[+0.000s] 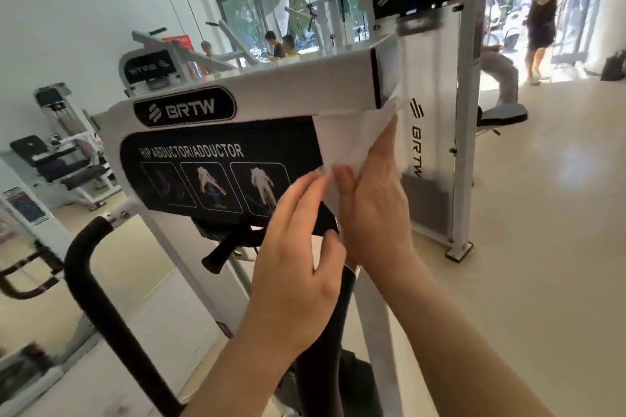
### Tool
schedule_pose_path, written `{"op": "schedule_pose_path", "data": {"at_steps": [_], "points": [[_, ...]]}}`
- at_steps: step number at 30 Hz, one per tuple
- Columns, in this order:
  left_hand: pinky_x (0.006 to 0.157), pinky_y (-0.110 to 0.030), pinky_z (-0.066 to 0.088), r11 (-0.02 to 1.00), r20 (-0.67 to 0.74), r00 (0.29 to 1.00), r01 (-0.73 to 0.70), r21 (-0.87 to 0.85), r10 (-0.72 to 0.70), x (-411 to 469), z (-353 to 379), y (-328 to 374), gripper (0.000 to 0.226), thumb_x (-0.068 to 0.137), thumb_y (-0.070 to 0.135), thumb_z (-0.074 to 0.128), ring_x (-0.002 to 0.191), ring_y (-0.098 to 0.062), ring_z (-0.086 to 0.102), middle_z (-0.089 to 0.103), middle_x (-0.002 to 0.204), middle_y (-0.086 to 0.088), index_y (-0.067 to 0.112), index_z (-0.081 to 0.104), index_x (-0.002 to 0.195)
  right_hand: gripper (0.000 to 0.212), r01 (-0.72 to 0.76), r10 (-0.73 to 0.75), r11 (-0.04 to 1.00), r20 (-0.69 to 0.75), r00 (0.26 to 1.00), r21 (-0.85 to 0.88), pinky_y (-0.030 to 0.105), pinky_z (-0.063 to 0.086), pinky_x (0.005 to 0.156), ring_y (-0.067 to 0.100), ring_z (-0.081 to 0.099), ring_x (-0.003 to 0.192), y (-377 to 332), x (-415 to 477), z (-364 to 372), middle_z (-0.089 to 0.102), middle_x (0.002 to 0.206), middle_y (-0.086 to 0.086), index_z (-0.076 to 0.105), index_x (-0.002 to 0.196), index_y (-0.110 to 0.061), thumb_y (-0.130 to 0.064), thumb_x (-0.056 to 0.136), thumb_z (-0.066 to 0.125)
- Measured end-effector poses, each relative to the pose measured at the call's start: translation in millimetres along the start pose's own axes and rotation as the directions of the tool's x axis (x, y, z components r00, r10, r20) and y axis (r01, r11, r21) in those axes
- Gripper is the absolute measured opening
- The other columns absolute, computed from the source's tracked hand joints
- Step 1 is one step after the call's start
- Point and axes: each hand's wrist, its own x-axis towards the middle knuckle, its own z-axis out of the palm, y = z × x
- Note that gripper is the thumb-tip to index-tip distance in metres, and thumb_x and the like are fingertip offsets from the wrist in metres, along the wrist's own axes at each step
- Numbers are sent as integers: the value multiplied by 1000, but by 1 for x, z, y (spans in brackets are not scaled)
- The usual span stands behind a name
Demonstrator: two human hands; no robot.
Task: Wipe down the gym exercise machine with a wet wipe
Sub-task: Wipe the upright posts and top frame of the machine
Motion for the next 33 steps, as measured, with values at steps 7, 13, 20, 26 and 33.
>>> {"op": "schedule_pose_path", "data": {"at_steps": [7, 13, 20, 26, 33], "points": [[99, -31, 50, 964, 98, 965, 251, -91, -242, -16, 8, -4, 39, 98, 18, 49, 117, 3, 52, 54, 129, 21, 40, 51, 131, 69, -214, 218, 976, 333, 917, -50, 46, 35, 114, 26, 31, 144, 20, -56, -30, 21, 161, 8, -11, 153, -24, -30, 103, 36], [86, -40, 56, 925, 14, 954, 294, -242, -299, -22, 6, -1, 34, 88, 27, 52, 105, -11, 62, 62, 112, 15, 37, 58, 121, 64, -30, 105, 988, 517, 850, -151, 31, 33, 114, 16, 31, 143, -9, -93, -67, 18, 161, -5, 14, 156, -24, -5, 97, 32], [84, -16, 52, 885, -76, 936, 296, -360, -344, -50, -5, 0, 35, 100, 8, 44, 102, 5, 60, 67, 106, 19, 32, 61, 119, 67, 351, -105, 906, 676, 729, -237, 45, 7, 121, 12, 13, 150, -26, -80, -59, 30, 158, -6, 33, 150, -24, -35, 84, 29], [102, -31, 47, 981, -39, 990, 130, -147, -137, -51, -10, -2, 38, 98, 22, 52, 131, 1, 41, 43, 143, 19, 36, 51, 134, 68, 251, -38, 944, 685, 728, -214, 41, -2, 123, 1, -12, 147, -15, -74, -58, 8, 163, -11, 12, 156, -25, -38, 91, 28], [98, -23, 48, 972, -47, 992, 102, -209, -114, -76, -5, 8, 32, 90, 24, 60, 118, 6, 55, 64, 124, 16, 28, 62, 122, 48, 217, -230, 973, 350, 908, 74, 38, 35, 115, 14, 30, 145, -6, -128, -56, 42, 151, 1, 40, 144, -14, -9, 97, 41]]}}
